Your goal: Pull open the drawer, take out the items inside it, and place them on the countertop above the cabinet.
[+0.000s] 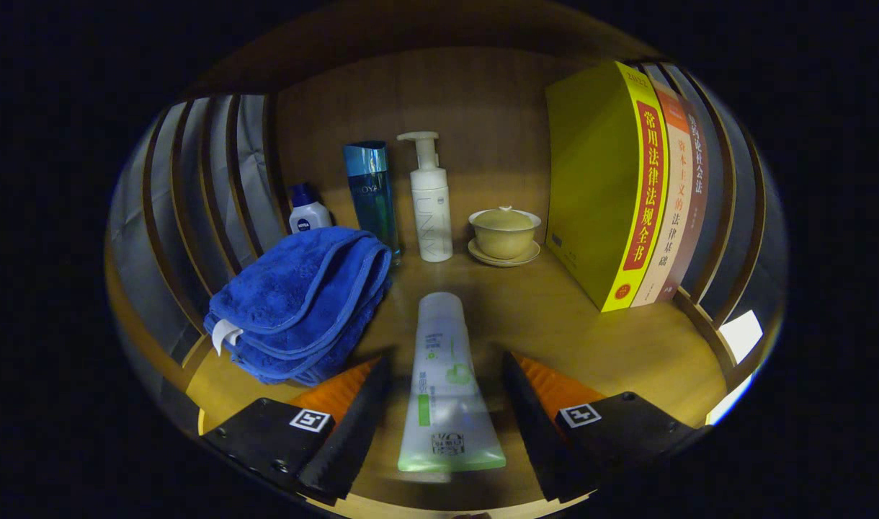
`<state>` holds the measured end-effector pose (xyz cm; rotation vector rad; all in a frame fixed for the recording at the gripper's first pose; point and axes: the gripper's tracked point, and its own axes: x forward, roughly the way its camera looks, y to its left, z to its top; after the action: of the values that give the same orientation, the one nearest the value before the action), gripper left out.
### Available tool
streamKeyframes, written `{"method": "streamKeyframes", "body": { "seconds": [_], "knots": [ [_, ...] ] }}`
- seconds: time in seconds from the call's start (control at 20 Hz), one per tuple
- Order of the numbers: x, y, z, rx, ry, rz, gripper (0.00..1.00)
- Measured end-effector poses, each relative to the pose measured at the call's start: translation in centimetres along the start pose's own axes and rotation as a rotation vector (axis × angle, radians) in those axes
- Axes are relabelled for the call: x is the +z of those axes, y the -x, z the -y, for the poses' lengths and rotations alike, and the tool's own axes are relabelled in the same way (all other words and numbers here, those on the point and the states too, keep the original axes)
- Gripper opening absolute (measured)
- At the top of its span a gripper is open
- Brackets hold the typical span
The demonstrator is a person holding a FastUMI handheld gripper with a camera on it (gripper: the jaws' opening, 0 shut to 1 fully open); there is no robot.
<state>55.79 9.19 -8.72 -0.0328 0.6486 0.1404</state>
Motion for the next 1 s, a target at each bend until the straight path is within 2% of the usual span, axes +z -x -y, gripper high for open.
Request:
{"method": "streamKeyframes", "body": {
  "seconds": [0.2, 0.35, 0.6, 0.8, 1.0],
  "knots": [
    [0.9, 2.6, -0.8, 0.027, -0.064, 0.054, 0.99],
    [2.0, 6.9, -1.9, 0.065, -0.119, 0.148, 0.99],
    [1.5, 14.9, -2.9, 0.078, -0.05, 0.32, 0.99],
    [-2.2, 19.9, -4.5, 0.122, -0.024, 0.372, 0.99],
    [-7.4, 22.7, -3.9, 0.104, -0.052, 0.389, 0.99]
  ]
}}
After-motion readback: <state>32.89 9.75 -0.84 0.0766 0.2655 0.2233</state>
